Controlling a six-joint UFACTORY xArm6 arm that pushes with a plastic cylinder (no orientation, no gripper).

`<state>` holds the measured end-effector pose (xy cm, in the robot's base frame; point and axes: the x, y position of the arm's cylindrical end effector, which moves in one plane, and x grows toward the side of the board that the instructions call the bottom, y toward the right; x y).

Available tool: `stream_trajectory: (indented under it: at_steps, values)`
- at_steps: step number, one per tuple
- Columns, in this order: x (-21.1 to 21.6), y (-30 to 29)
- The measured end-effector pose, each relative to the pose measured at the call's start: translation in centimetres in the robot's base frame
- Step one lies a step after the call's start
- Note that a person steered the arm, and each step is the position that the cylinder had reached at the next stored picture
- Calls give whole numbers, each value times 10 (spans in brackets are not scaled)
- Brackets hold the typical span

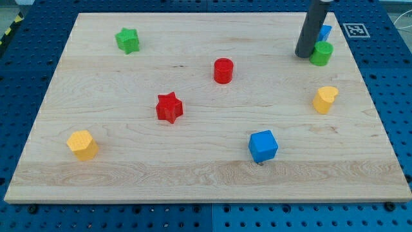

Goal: Point to the yellow heart

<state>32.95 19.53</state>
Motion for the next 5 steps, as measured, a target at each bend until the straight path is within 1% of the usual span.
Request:
stream_trajectory:
  at_steps: [2,3,4,5]
  values:
    - [0,0]
    - [18,-29]
    - [60,-50]
    - [118,-51]
